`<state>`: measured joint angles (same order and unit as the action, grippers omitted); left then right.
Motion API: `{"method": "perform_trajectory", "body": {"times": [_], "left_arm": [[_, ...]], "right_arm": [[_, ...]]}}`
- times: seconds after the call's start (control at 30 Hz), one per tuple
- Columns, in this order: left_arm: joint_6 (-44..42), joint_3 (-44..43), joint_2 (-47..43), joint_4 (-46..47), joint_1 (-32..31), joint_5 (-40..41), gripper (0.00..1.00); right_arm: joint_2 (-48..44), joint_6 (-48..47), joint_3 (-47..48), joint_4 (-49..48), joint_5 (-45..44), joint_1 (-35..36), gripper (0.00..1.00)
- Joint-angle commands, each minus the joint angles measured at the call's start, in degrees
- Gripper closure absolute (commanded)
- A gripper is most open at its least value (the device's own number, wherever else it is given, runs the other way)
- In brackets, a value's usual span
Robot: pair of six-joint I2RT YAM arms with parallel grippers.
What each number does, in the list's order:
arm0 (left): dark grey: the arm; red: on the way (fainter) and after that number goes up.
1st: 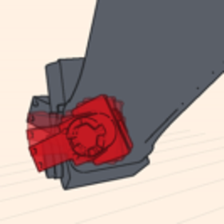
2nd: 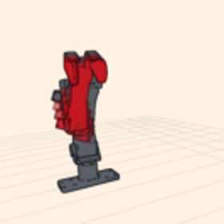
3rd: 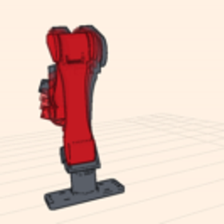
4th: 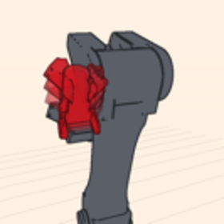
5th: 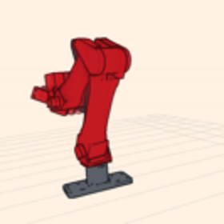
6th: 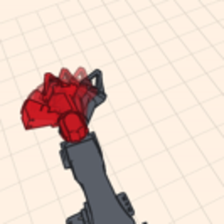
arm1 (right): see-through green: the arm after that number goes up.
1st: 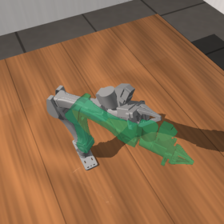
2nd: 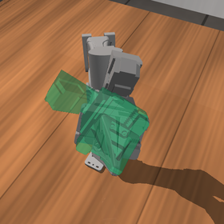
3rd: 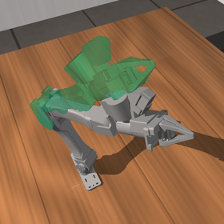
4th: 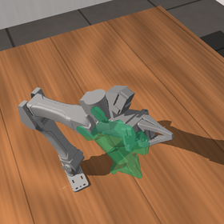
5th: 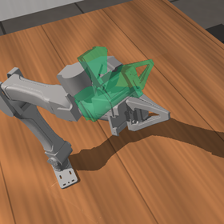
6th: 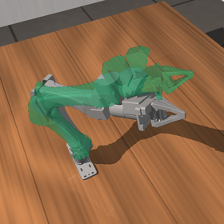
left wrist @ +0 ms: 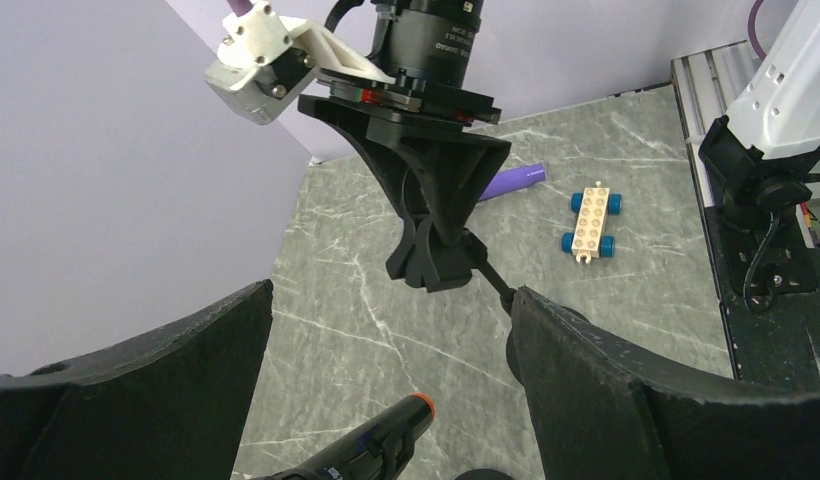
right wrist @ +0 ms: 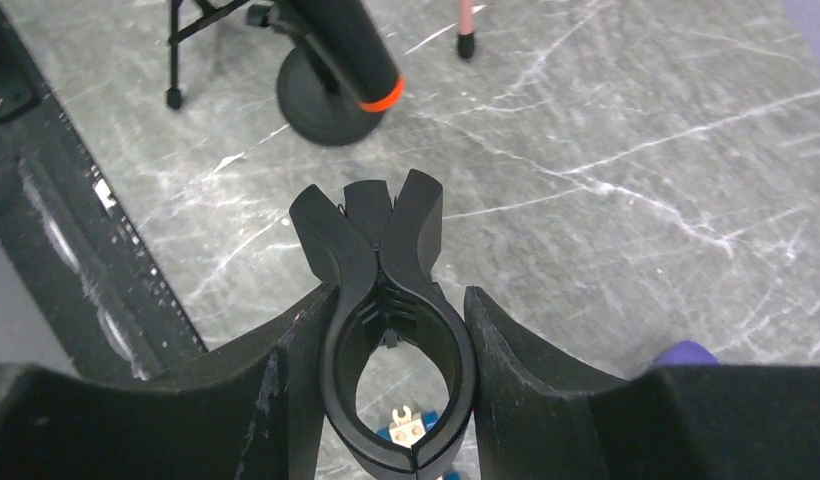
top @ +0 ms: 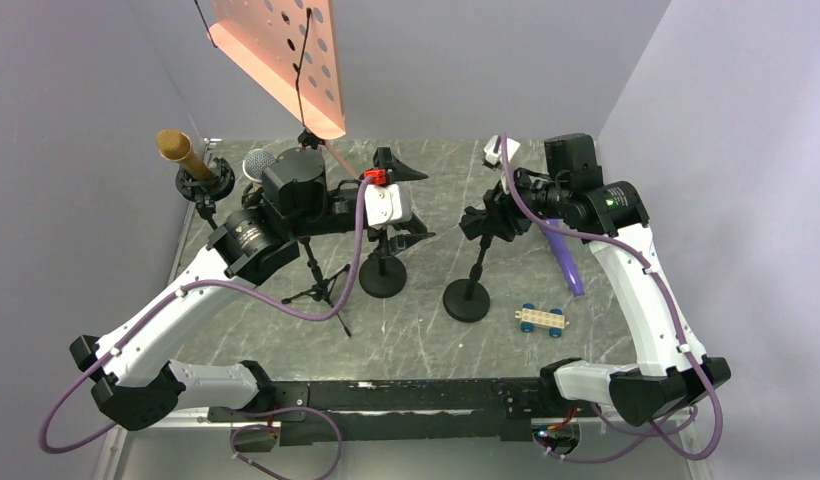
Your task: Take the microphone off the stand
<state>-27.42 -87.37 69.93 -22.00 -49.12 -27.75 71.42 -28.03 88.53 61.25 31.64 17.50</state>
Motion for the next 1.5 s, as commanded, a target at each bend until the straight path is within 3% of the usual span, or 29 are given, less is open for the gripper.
{"method": "perform_trajectory", "body": {"times": [0.0,0.23,0.43,0.57,0.77,0.97,1.1,1.33,1.47], "left_arm": [[-0.53,0.23,-1.81,1.19,0.20,-1.17,0.07],[-0.38,0.16,-2.20,0.99,0.34,-1.51,0.07],[0.00,0.13,-2.23,1.34,0.34,-2.16,0.07],[-0.17,0.16,-2.47,1.36,0.34,-2.24,0.07],[0.44,2.60,-3.49,1.78,0.60,-1.65,0.08],[3.26,8.18,-4.58,4.67,0.68,-1.07,0.08],[7.23,11.50,-3.95,8.66,0.65,-1.56,0.10],[12.56,18.08,-0.45,20.44,0.68,-4.02,0.18],[13.93,19.31,3.97,24.54,0.24,-8.70,0.21]], "right_arm": [[-0.26,4.61,1.17,-8.86,-9.46,-0.12,1.00],[2.53,6.38,4.10,-13.06,-16.39,-0.18,1.00],[5.21,7.62,3.36,-22.41,-24.63,-0.95,1.00],[9.28,8.55,6.07,-22.94,-24.83,-2.26,1.00],[8.26,10.97,6.19,-19.69,-16.93,-3.26,1.00],[0.75,9.61,4.07,-14.40,-4.10,-4.48,1.00],[-6.41,7.46,-1.13,-13.18,8.47,-8.54,1.00],[-14.21,9.67,-10.25,-13.19,23.05,-18.46,1.00],[-17.28,11.83,-14.12,-15.51,27.71,-20.78,1.00]]}}
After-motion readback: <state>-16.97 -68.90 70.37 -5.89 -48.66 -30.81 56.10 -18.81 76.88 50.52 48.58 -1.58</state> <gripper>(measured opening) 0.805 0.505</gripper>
